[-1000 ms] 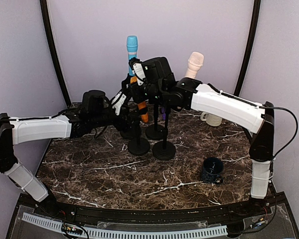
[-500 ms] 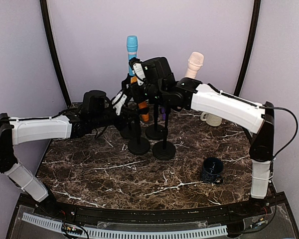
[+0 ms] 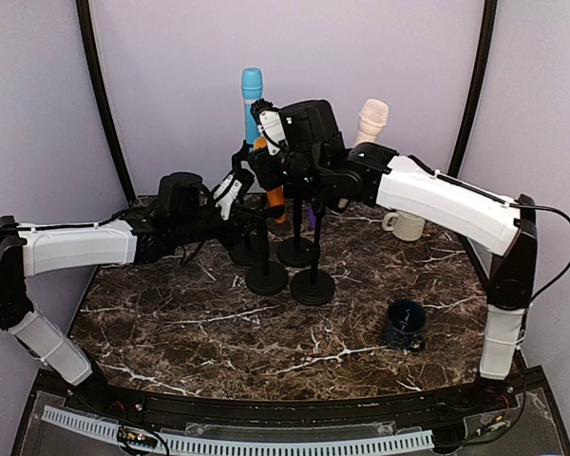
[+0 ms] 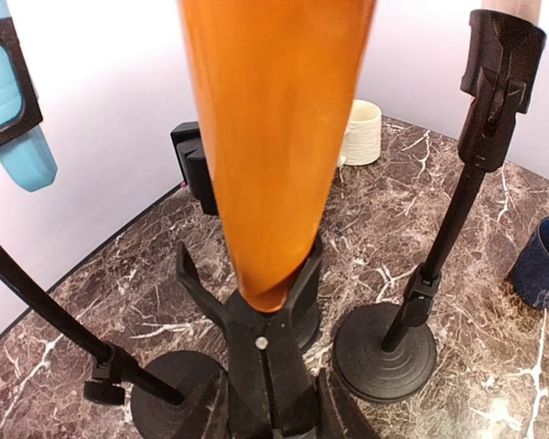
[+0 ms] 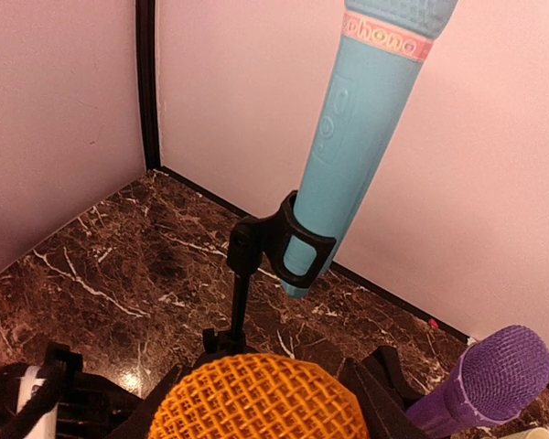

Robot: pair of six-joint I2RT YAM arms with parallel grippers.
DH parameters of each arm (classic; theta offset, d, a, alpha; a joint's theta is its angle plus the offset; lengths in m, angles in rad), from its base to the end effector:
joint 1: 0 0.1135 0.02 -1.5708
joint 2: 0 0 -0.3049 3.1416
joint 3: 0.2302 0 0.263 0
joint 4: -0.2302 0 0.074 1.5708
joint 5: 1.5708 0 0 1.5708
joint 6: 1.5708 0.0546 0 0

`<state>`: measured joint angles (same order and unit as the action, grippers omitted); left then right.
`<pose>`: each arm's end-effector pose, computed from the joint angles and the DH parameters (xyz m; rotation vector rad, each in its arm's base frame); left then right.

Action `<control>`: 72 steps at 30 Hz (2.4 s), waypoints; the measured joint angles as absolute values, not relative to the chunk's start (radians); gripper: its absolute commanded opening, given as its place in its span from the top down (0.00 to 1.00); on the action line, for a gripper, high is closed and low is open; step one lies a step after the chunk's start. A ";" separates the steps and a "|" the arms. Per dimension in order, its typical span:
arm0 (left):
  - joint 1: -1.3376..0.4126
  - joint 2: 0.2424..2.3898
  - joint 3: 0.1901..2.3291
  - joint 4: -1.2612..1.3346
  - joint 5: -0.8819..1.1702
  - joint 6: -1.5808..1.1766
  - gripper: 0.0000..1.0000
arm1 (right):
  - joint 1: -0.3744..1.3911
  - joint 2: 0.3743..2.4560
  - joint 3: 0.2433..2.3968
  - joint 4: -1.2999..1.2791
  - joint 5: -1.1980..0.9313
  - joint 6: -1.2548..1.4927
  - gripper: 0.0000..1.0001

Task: Remove the microphone from the stand

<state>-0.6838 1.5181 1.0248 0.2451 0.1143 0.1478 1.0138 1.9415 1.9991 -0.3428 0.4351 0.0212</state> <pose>0.2923 -0.2463 0.3181 0.8192 1.6521 -0.4813 0.2845 0.4132 0.4376 -0.6004 1.7402 0.3240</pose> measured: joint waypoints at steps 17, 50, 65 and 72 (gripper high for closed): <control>-0.686 1.430 1.002 0.167 0.152 0.081 0.09 | 1.047 1.424 1.563 -0.239 0.133 0.068 0.68; -0.411 1.405 1.095 -0.022 0.438 -0.122 0.09 | 0.872 0.976 1.007 -0.263 0.071 0.382 0.70; -0.382 1.248 1.088 -0.085 0.466 0.008 0.10 | 0.389 1.201 0.762 -0.077 -0.358 0.594 0.69; -0.382 1.182 1.030 -0.068 0.418 0.082 0.10 | 0.344 1.400 0.760 0.010 -0.457 0.630 0.61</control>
